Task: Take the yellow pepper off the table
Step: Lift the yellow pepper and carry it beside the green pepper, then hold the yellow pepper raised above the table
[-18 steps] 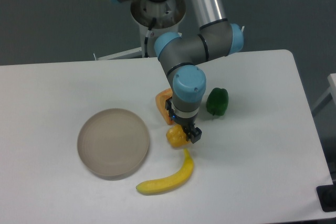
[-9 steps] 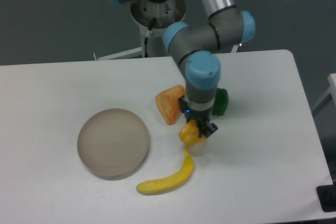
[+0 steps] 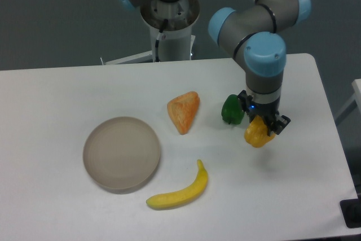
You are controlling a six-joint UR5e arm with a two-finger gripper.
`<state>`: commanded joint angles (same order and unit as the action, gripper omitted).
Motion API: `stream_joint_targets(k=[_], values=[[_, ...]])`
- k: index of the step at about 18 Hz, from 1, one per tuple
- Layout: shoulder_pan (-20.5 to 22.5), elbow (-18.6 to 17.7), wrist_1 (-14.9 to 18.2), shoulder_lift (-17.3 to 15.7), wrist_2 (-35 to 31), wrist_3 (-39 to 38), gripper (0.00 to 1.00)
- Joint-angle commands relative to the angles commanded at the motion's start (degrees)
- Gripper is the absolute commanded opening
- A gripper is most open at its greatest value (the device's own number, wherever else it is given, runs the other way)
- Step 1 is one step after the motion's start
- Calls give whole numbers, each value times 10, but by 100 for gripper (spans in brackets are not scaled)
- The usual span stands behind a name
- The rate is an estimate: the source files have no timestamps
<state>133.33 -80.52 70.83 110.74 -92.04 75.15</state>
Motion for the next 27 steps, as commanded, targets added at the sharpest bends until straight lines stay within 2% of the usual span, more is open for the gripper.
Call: stream_joint_targets(k=[4,22,27], values=[[11,26,13,14,29,8,0],[13,26,12,36,30,11,0],[14,19,13,36,26,32,0]])
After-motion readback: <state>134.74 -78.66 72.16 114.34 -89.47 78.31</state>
